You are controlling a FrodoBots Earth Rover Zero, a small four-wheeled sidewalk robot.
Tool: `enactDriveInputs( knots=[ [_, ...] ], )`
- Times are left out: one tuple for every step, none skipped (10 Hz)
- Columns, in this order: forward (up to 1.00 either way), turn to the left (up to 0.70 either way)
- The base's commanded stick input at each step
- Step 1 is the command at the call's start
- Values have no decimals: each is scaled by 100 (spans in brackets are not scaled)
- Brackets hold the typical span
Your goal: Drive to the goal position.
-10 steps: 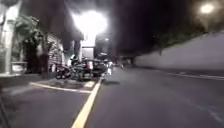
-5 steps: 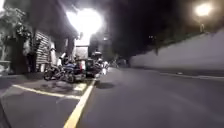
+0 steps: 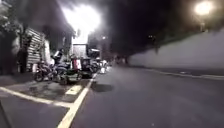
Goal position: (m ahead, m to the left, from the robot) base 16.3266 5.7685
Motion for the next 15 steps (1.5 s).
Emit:
enactDriveInputs(
  knots=[
    [70,0],
    [70,0],
    [70,-3],
    [70,-11],
    [70,-9],
    [70,0],
    [70,0],
    [70,0],
    [70,0],
    [70,0],
    [70,0],
    [70,0],
    [70,0],
    [70,0],
    [70,0]
  ],
)
